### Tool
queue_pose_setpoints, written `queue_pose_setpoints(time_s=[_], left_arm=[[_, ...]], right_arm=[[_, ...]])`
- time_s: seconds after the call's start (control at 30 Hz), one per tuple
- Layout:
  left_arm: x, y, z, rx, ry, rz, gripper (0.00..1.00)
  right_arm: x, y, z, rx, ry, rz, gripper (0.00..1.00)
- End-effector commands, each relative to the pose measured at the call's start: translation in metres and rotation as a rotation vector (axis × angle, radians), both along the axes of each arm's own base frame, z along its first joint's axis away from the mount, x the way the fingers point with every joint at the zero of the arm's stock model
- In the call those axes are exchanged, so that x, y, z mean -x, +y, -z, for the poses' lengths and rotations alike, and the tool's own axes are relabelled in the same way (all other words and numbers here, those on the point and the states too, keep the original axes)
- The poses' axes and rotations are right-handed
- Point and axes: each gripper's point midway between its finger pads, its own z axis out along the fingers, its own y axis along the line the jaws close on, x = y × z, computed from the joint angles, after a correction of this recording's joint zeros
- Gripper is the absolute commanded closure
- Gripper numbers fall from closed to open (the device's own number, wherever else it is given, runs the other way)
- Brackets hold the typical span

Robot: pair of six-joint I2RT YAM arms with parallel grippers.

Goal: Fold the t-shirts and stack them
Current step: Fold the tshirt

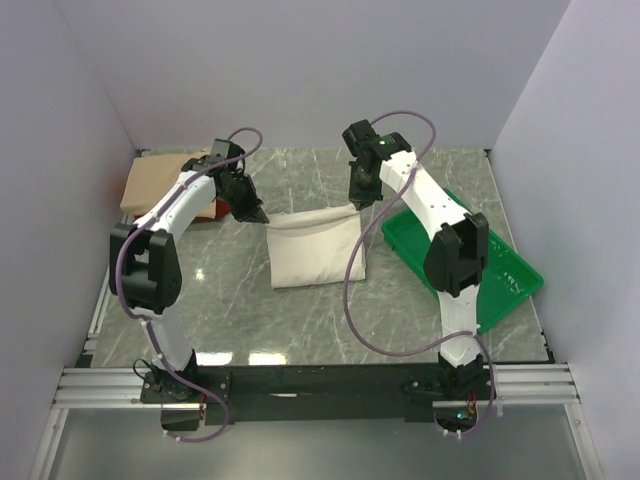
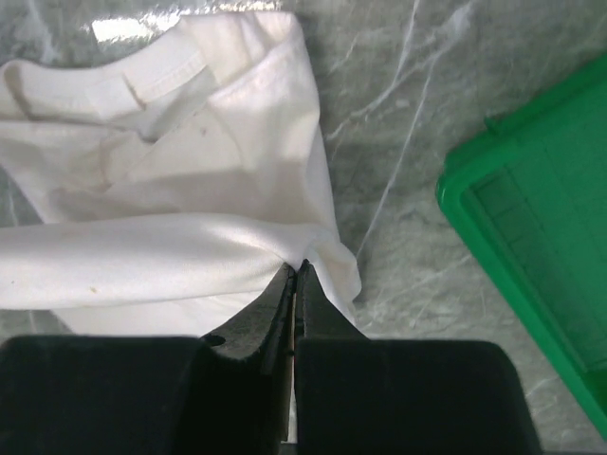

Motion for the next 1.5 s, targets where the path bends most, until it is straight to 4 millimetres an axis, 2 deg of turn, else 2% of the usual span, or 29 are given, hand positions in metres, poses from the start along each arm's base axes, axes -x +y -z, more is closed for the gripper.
queue_pose_setpoints(time_s=[0.0,0.3,0.6,0.63,0.67,0.7,0.73,0.77,0.8,0.87,0.9,0.93,0.97,1.0,1.03,1.07,1.1,1.17,1.23,1.27,1.3,1.37,1.4,1.43,1.47], left_arm=[[-0.028,0.000,-0.004,0.030,-0.058,0.003,1.00],[-0.044,0.007,0.009,0.037,-0.033,-0.047,1.00],[-0.054,0.014,0.020,0.036,-0.028,-0.083,0.98],[-0.056,0.015,0.021,0.032,-0.029,-0.090,0.88],[-0.060,0.018,0.020,0.025,-0.038,-0.109,0.77],[-0.064,0.019,0.016,0.021,-0.060,-0.116,0.50],[-0.072,0.023,0.010,0.005,-0.095,-0.134,0.40],[-0.075,0.025,0.000,-0.001,-0.126,-0.140,0.31],[-0.081,0.026,-0.010,-0.006,-0.156,-0.142,0.29],[-0.084,0.029,-0.022,-0.020,-0.196,-0.145,0.27],[-0.082,0.030,-0.021,-0.024,-0.200,-0.144,0.27],[-0.079,0.031,-0.021,-0.025,-0.202,-0.144,0.26],[-0.079,0.031,-0.028,-0.020,-0.237,-0.140,0.26],[-0.070,0.032,-0.016,-0.024,-0.212,-0.134,0.25],[-0.066,0.031,-0.014,-0.018,-0.215,-0.128,0.25],[-0.061,0.028,-0.020,0.006,-0.230,-0.115,0.24],[-0.053,0.027,-0.009,0.013,-0.219,-0.109,0.24],[-0.044,0.024,-0.011,0.040,-0.236,-0.093,0.23],[-0.032,0.019,0.000,0.073,-0.232,-0.065,0.23],[-0.023,0.019,0.004,0.080,-0.232,-0.054,0.21],[-0.018,0.015,0.005,0.103,-0.234,-0.034,0.21],[-0.014,0.011,0.002,0.129,-0.275,-0.003,0.19],[-0.005,0.010,0.013,0.137,-0.253,0.002,0.19],[-0.003,0.005,0.011,0.172,-0.275,0.024,0.19],[0.008,0.004,0.021,0.185,-0.257,0.032,0.18]], right_arm=[[-0.030,-0.012,-0.003,0.042,-0.066,0.006,1.00],[-0.051,-0.004,0.021,0.037,-0.056,-0.018,1.00],[-0.066,0.008,0.027,0.000,-0.074,-0.034,1.00],[-0.068,0.011,0.027,-0.011,-0.082,-0.044,0.94],[-0.071,0.016,0.027,-0.028,-0.090,-0.065,0.79],[-0.077,0.029,0.023,-0.083,-0.110,-0.124,0.65],[-0.081,0.033,0.018,-0.095,-0.128,-0.143,0.54],[-0.085,0.039,0.020,-0.109,-0.129,-0.162,0.52],[-0.091,0.044,0.004,-0.136,-0.165,-0.190,0.52],[-0.096,0.047,-0.010,-0.160,-0.199,-0.205,0.51],[-0.096,0.050,-0.013,-0.170,-0.214,-0.216,0.51],[-0.095,0.051,-0.016,-0.185,-0.218,-0.224,0.51],[-0.092,0.051,-0.030,-0.198,-0.246,-0.231,0.50],[-0.088,0.050,-0.024,-0.195,-0.235,-0.238,0.51],[-0.084,0.049,-0.023,-0.196,-0.229,-0.241,0.51],[-0.078,0.048,-0.035,-0.206,-0.245,-0.245,0.52],[-0.072,0.045,-0.025,-0.201,-0.218,-0.246,0.53],[-0.058,0.048,-0.033,-0.221,-0.218,-0.271,0.56],[-0.044,0.049,-0.021,-0.222,-0.183,-0.287,0.57],[-0.036,0.055,-0.030,-0.249,-0.197,-0.310,0.58],[-0.025,0.056,-0.019,-0.250,-0.164,-0.318,0.58],[-0.012,0.060,-0.019,-0.271,-0.153,-0.336,0.59],[-0.001,0.066,-0.008,-0.288,-0.120,-0.349,0.59],[0.005,0.069,-0.005,-0.297,-0.111,-0.358,0.60],[0.008,0.074,-0.005,-0.312,-0.117,-0.369,0.60]])
